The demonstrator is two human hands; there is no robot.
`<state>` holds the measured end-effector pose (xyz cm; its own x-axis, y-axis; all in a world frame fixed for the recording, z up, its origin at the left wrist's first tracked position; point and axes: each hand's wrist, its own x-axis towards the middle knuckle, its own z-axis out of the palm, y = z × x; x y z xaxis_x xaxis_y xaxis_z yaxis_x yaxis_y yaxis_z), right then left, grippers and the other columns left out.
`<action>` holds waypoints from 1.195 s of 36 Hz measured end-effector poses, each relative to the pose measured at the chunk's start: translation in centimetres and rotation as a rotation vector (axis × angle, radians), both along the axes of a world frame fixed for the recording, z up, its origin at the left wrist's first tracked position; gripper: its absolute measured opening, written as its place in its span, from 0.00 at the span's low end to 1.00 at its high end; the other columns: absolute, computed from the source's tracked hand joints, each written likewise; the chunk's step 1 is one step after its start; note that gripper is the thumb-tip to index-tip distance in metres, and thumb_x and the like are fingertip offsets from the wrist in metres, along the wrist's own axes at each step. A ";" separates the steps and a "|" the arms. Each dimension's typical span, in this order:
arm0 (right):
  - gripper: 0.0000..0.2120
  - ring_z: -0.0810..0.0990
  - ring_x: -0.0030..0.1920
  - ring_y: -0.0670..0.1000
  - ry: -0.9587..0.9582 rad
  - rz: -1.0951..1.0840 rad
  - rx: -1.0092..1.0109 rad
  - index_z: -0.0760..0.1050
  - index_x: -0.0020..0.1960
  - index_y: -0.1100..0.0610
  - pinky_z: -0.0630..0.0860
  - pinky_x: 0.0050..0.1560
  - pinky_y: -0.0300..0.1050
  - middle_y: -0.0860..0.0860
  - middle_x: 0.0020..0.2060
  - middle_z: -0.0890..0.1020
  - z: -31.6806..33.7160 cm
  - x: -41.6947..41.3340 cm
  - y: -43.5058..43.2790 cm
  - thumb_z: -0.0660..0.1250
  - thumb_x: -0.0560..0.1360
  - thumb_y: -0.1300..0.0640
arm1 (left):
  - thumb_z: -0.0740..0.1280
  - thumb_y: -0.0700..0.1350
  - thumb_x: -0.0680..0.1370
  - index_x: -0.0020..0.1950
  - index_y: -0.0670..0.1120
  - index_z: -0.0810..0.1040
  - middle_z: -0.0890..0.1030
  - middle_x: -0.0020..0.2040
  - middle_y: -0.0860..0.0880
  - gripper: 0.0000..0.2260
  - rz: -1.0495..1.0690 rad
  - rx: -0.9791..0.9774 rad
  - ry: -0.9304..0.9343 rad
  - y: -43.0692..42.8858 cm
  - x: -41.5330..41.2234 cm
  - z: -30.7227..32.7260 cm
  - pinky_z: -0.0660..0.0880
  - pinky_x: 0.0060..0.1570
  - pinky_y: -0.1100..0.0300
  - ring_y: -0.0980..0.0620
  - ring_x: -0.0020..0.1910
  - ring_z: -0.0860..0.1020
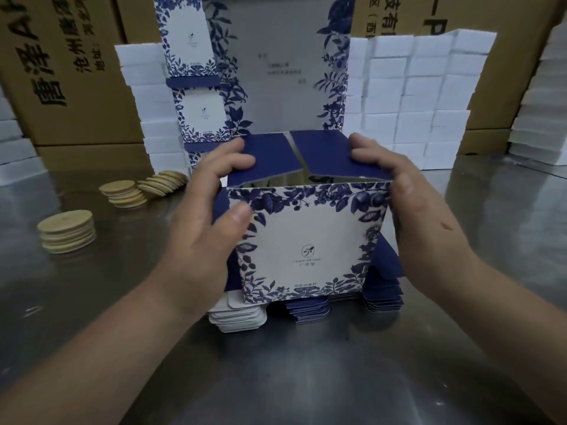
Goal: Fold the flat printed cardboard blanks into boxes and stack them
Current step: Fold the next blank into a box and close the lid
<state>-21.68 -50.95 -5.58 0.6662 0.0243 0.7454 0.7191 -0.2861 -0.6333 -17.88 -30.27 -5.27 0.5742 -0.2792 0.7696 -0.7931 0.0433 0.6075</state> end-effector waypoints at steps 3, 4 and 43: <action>0.18 0.70 0.68 0.46 -0.007 -0.022 0.050 0.80 0.49 0.36 0.62 0.71 0.55 0.42 0.61 0.77 0.3 0.2 -0.2 0.53 0.78 0.52 | 0.54 0.46 0.75 0.56 0.48 0.72 0.70 0.66 0.48 0.13 0.095 -0.034 0.034 -0.4 0.4 0.9 0.67 0.64 0.58 0.47 0.68 0.68; 0.16 0.73 0.65 0.46 -0.007 -0.029 0.085 0.81 0.45 0.38 0.65 0.69 0.53 0.42 0.57 0.80 0.5 0.2 -0.2 0.55 0.76 0.51 | 0.53 0.45 0.77 0.57 0.47 0.73 0.71 0.65 0.46 0.13 0.087 -0.059 0.072 -0.4 0.4 1.0 0.68 0.62 0.61 0.46 0.67 0.68; 0.20 0.77 0.60 0.45 0.118 0.042 0.234 0.84 0.37 0.41 0.72 0.64 0.44 0.43 0.52 0.81 3.3 2.2 1.3 0.58 0.73 0.61 | 0.60 0.39 0.69 0.59 0.58 0.66 0.73 0.60 0.60 0.22 0.096 -0.240 0.065 -0.2 -0.2 0.8 0.69 0.34 0.75 0.66 0.36 0.74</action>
